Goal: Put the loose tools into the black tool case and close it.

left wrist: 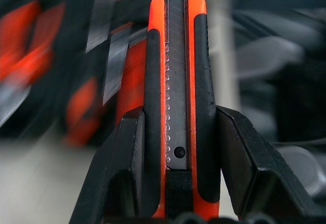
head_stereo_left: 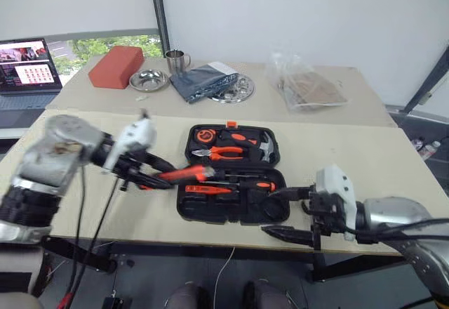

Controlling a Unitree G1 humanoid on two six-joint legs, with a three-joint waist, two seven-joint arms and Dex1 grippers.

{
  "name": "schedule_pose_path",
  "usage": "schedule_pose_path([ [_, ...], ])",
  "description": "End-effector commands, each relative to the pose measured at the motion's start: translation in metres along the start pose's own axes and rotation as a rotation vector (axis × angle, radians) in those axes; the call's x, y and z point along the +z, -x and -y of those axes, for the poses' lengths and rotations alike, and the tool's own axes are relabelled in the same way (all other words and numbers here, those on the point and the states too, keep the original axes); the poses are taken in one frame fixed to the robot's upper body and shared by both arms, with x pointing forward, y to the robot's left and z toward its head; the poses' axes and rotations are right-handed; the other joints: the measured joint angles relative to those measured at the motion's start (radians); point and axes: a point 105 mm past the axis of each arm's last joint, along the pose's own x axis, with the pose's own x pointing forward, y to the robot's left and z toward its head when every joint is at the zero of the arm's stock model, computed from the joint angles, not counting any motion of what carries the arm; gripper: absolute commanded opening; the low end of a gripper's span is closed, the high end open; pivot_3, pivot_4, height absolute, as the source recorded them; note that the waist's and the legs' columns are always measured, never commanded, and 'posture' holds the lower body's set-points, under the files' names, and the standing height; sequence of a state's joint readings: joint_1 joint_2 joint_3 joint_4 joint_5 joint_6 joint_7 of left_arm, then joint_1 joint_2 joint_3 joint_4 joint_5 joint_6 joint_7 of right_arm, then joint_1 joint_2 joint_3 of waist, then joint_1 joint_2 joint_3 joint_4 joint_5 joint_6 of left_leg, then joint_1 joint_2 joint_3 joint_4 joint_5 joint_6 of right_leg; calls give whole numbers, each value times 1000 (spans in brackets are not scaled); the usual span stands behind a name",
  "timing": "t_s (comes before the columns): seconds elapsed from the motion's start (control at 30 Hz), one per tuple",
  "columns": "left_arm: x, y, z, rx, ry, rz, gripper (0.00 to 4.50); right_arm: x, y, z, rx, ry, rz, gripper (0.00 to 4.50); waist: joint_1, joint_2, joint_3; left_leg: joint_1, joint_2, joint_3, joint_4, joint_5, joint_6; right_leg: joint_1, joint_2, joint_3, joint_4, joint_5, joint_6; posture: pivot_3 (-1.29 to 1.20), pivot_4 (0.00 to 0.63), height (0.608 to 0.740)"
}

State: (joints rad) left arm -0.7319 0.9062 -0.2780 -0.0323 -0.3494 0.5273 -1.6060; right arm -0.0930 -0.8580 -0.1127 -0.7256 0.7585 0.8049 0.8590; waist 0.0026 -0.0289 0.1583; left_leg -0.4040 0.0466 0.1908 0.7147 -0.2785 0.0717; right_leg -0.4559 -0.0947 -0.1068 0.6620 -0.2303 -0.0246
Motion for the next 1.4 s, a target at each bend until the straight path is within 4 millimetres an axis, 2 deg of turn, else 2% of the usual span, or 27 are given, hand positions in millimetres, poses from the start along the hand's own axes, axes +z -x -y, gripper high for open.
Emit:
schedule_pose_path([
  [0.03, 8, -40, -17, -20, -72, -36, 1572, 9, 6, 3, -76, 50, 26, 4500, 4, 0, 0, 0, 0, 0, 0, 0, 0, 0, 0, 2, 1, 0, 1, 0, 150, 736],
  [0.23, 3, -72, -24, -77, -22, -85, 1572, 2, 8, 1, -145, 23, 27, 4500, 6, 0, 0, 0, 0, -1, 0, 0, 0, -1, 3, 8, 1, 0, 0, 0, 150, 736],
  [0.43, -5, -82, -29, -93, 37, -117, 1572, 2, 9, 2, -198, 15, 47, 4500, 9, 0, 0, -1, 0, -1, 2, 0, 1, -1, 3, 9, 0, 0, 0, 0, 150, 736],
  [0.5, -5, -82, -28, -99, 54, -122, 2579, 2, 10, 2, -203, 12, 49, 4500, 9, 0, 0, -1, 0, -1, 2, 0, 1, 0, 2, 10, 0, 0, 0, 0, 150, 736],
  [0.53, -4, -80, -28, -102, 51, -119, 2744, 1, 10, 2, -205, 12, 48, 4500, 10, 0, 0, -1, 0, -1, 2, 0, 1, 0, 2, 10, 0, 0, 0, 0, 150, 736],
  [0.67, 12, -68, -25, -121, 60, -53, 4232, 0, 10, 3, -209, 5, 45, 4500, 12, 0, 0, -1, -1, -2, 2, 0, 2, 0, 2, 10, 0, 0, 1, 0, 150, 736],
  [0.7, 16, -65, -24, -126, 55, -35, 4484, 0, 11, 3, -209, 4, 45, 4500, 12, 0, 0, -1, -1, -2, 2, 0, 2, 0, 2, 10, 0, 0, 1, 0, 150, 736],
  [0.8, 23, -59, -25, -115, 35, -1, 4484, -1, 10, 5, -208, 1, 45, 4500, 11, 0, 0, -2, 0, -2, 3, 0, 2, 0, 2, 10, 0, 0, 1, 0, 150, 736],
  [0.9, 21, -60, -28, -91, 22, 5, 3695, 0, 9, 7, -206, 3, 48, 4500, 10, 0, 0, -2, 0, -2, 4, 0, 3, 0, 2, 10, 0, 0, 1, 0, 150, 736],
  [0.93, 19, -61, -27, -93, 21, 5, 3176, 1, 9, 8, -204, 4, 49, 4500, 9, 0, 0, -2, 0, -2, 4, 0, 3, 0, 2, 10, 0, 0, 1, 0, 150, 736],
  [1.07, 14, -70, -26, -94, 12, -13, 1653, 2, 8, 10, -200, 8, 52, 4500, 9, 0, 0, -2, 0, -2, 4, 0, 3, 0, 2, 10, 0, 0, 1, 0, 150, 736],
  [1.2, -2, -78, -17, -141, -27, -89, 88, 2, 9, 10, -200, 5, 56, 4500, 9, 0, 0, -2, -1, -2, 4, 0, 3, 0, 2, 10, 0, 0, 1, 0, 150, 736],
  [1.27, -12, -83, -17, -147, -47, -145, 88, 2, 9, 10, -200, 2, 58, 4500, 10, 0, 0, -2, 0, -2, 4, 0, 3, 0, 2, 10, 0, 0, 1, 0, 150, 736],
  [1.4, -36, -94, -28, -78, -68, -251, 88, 2, 9, 10, -200, -3, 63, 4500, 11, 1, -2, 0, -1, -2, 3, 0, 3, 2, 2, 10, -1, 0, 1, 0, 150, 736],
])
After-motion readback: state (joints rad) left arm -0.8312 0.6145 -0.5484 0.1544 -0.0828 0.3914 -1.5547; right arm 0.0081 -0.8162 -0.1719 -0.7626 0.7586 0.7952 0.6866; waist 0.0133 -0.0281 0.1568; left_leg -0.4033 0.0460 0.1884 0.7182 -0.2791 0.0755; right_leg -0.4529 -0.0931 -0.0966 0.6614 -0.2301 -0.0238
